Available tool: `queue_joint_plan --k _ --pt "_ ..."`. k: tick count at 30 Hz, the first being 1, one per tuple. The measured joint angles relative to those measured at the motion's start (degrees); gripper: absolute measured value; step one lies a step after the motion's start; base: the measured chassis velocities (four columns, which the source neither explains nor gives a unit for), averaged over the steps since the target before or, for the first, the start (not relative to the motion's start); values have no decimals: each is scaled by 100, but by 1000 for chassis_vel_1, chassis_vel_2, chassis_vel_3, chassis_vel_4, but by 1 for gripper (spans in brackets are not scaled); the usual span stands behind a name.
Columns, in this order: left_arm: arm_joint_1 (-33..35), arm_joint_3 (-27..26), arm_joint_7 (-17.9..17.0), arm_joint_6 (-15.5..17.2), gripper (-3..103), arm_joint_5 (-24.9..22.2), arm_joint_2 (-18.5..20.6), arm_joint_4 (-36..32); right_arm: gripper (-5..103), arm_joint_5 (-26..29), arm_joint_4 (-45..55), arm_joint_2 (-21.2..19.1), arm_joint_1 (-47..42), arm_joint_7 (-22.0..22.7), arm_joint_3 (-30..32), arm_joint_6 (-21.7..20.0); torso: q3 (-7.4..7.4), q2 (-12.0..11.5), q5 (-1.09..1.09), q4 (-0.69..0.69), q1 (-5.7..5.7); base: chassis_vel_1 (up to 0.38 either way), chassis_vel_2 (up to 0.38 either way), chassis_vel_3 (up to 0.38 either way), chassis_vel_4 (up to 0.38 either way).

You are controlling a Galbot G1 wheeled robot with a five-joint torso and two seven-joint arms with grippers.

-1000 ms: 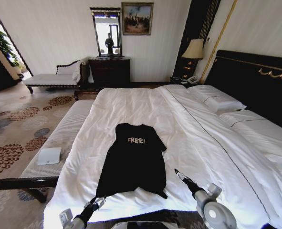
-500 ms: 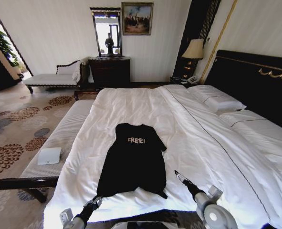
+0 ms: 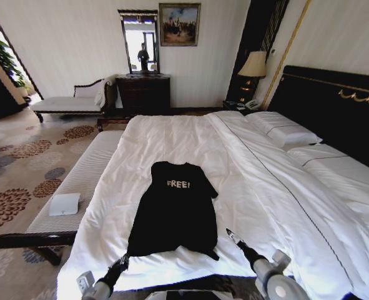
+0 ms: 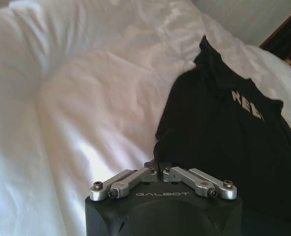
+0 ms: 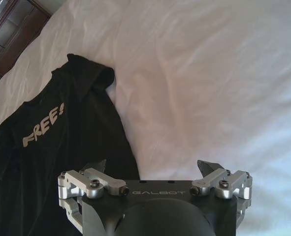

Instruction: Fold the clothes on the bed.

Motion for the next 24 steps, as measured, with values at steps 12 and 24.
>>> queue_joint_plan --k 12,24 --pt "-199 -324 -122 59 0 -110 -32 -60 100 795 -45 452 -108 449 -45 -1044 0 0 1 0 0 0 0 0 0" --pt "-262 -574 -184 76 0 -123 -37 -38 100 1011 -139 727 -116 454 -156 -1399 0 0 0 0 0 0 0 0 0"
